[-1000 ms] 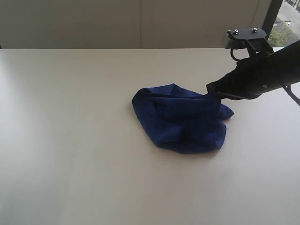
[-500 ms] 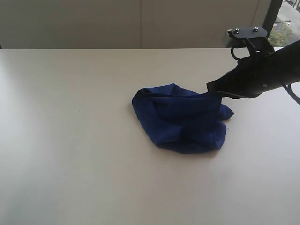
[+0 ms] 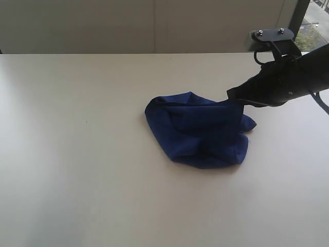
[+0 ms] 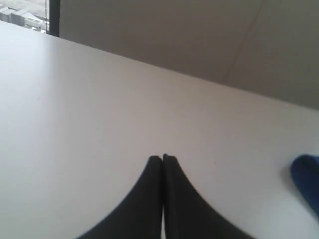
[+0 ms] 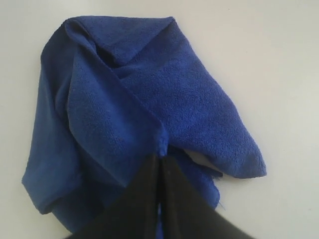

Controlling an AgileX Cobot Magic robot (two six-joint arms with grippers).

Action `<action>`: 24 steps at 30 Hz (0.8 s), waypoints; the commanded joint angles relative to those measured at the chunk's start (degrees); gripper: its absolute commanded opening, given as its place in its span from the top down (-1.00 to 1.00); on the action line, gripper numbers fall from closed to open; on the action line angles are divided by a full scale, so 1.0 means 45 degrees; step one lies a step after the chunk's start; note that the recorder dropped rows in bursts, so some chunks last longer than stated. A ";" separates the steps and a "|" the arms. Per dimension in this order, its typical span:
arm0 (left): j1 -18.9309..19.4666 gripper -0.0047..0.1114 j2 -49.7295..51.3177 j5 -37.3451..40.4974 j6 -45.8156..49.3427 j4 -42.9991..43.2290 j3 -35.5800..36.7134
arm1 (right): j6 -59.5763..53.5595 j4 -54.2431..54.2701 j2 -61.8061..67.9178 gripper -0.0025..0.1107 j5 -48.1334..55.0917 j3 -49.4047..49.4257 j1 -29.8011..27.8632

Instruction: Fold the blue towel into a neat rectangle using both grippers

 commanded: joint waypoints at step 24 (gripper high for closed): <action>-0.8491 0.92 1.4194 -0.0894 1.1250 -0.8947 -0.5962 | 0.0094 0.0020 -0.0110 0.96 -0.0005 0.0043 0.0020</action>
